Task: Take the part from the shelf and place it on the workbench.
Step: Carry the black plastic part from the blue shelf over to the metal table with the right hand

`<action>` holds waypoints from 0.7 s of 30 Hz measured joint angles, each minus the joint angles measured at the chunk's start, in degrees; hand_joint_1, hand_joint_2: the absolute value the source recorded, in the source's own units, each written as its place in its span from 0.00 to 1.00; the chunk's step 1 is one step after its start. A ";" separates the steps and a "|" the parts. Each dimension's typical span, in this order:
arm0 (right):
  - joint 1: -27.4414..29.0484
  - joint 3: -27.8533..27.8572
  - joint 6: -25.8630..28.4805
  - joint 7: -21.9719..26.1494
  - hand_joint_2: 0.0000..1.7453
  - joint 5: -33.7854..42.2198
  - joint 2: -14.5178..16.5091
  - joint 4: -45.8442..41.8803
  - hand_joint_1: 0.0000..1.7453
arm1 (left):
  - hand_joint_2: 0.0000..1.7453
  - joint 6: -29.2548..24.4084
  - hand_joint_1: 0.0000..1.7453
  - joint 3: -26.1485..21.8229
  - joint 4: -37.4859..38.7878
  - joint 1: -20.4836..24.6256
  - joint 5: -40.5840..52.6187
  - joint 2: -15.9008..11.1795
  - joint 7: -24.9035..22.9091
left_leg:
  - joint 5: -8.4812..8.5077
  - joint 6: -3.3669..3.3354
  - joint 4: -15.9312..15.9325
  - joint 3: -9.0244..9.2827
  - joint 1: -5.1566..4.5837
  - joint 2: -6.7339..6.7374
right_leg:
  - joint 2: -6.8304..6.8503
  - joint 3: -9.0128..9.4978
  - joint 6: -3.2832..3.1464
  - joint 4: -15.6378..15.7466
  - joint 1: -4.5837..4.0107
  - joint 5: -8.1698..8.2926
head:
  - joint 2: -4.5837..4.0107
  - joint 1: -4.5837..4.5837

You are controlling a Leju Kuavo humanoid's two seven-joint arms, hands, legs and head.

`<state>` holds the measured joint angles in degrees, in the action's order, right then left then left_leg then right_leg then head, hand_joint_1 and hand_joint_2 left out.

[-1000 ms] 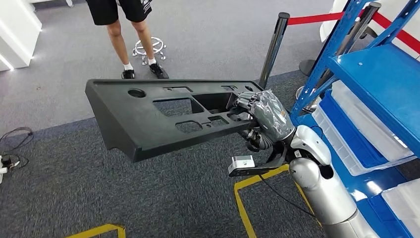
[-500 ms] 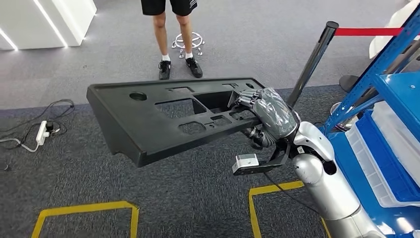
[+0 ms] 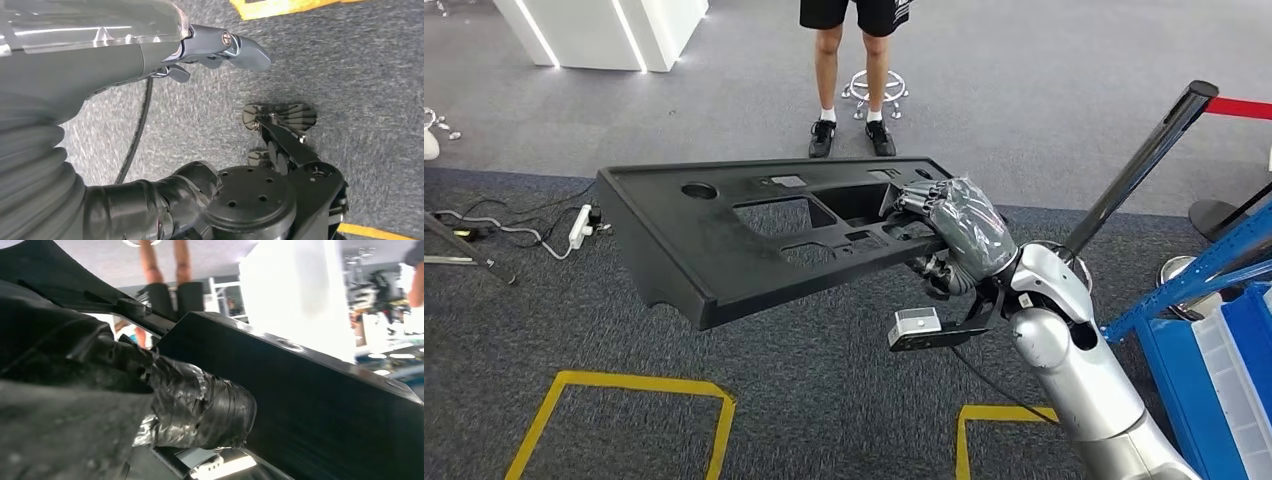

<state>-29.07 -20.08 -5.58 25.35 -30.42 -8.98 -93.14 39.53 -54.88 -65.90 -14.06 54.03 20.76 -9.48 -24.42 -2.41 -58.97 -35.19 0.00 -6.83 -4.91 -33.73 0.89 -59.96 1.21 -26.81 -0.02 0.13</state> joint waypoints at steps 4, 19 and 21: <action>-0.30 -0.10 0.01 -0.07 0.00 -0.04 0.03 0.20 1.00 | 1.00 0.08 0.00 -0.57 0.02 -0.10 0.13 0.03 0.09 | -0.15 1.28 -0.79 -1.30 0.11 0.18 | 2.37 0.34 -1.03 1.14 0.05 0.29 | 0.00 0.09; -1.31 -0.90 0.01 -0.09 0.00 -0.05 0.37 0.68 1.00 | 1.00 1.69 0.00 -2.46 0.18 0.41 2.25 0.06 1.44 | -0.88 0.42 0.88 0.49 0.07 8.83 | 11.53 2.14 0.75 1.24 -0.39 -1.50 | 0.01 0.16; -1.56 -0.97 0.02 -0.13 0.00 -0.02 0.40 0.79 1.00 | 1.00 2.10 0.00 -2.95 0.18 0.57 2.52 0.07 1.74 | -0.65 -0.35 1.45 1.27 0.30 7.55 | 8.09 0.36 1.14 -2.91 0.02 -3.81 | 0.01 0.11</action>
<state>-30.63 -21.05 -5.56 25.22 -30.44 -8.58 -92.35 41.63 -57.83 -65.72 -13.49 56.55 20.84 -7.74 -25.07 -2.76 -57.52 -33.92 0.30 0.72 3.17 -33.37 2.03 -62.86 1.22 -30.62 -0.01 0.24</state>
